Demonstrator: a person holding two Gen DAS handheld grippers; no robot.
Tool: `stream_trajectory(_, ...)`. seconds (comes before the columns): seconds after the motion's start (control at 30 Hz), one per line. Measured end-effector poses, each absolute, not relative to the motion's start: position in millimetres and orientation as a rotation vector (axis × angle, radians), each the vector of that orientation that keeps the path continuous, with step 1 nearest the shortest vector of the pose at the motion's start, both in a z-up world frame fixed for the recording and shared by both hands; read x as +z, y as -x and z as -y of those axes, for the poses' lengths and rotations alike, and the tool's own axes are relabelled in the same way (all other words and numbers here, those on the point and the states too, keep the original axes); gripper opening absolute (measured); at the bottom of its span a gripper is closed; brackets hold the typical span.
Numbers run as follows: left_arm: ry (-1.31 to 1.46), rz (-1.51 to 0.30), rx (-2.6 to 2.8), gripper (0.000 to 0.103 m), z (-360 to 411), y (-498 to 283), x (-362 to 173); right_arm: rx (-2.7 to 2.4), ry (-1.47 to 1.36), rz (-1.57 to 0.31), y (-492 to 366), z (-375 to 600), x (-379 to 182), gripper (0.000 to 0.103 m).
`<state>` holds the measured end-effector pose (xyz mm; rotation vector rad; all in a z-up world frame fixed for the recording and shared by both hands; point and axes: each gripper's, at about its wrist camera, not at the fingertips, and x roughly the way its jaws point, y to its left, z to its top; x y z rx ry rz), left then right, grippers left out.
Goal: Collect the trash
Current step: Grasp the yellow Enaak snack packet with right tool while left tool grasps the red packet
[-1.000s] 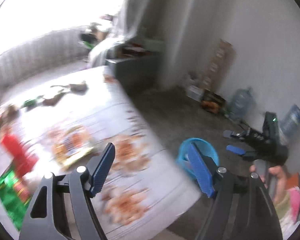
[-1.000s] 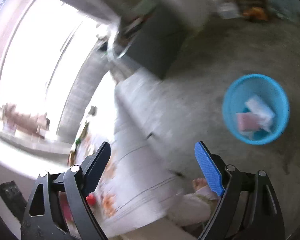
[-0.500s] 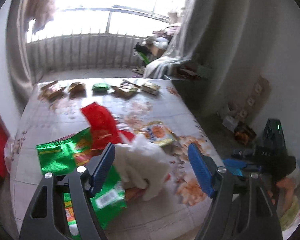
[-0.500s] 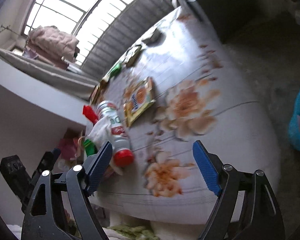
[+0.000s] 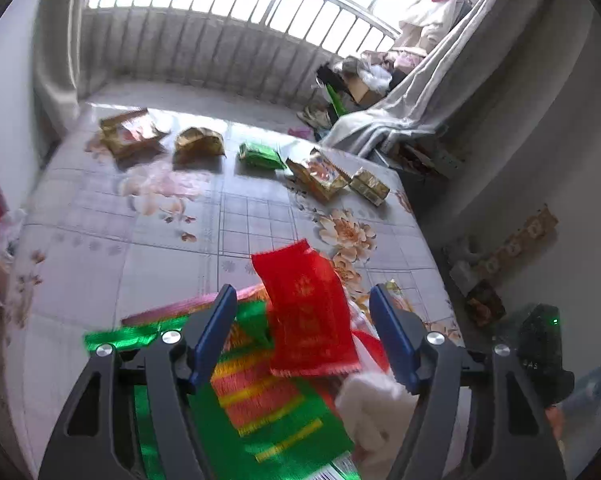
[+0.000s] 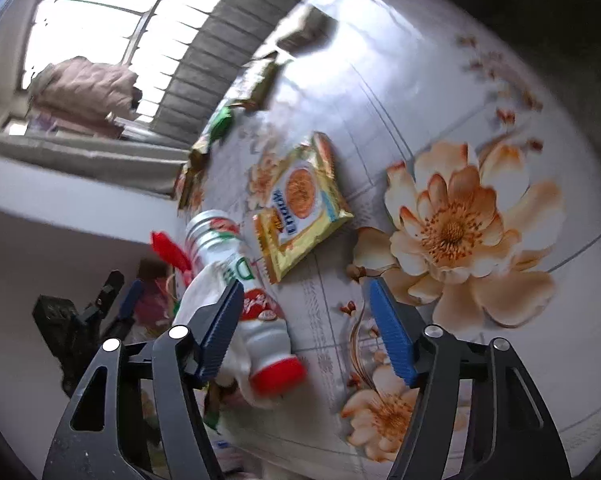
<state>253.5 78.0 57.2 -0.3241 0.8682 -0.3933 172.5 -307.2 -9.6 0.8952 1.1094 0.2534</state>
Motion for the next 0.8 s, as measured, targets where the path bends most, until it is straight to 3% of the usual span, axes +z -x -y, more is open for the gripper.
stream_trajectory(0.23, 0.347, -0.873, -0.474, 0.065, -76, -283, 35, 0.181, -1.011, -1.124, -178, 315, -28, 0.054)
stream_trajectory(0.5, 0.411, -0.915, -0.502, 0.037, -72, -294, 16, 0.162, -1.036, -1.087, -189, 319, -25, 0.047)
stream_trajectory(0.7, 0.45, -0.93, -0.493, 0.018, -70, -294, 8, 0.145, -0.959, -1.085, -198, 310, -24, 0.032)
stream_trajectory(0.77, 0.454, -0.924, -0.491, 0.013, -69, -293, 7, 0.132, -0.941, -1.086, -200, 309, -26, 0.017)
stream_trajectory(0.8, 0.453, -0.92, -0.494, 0.013, -68, -292, 7, 0.124, -0.937, -1.085, -201, 309, -27, 0.015)
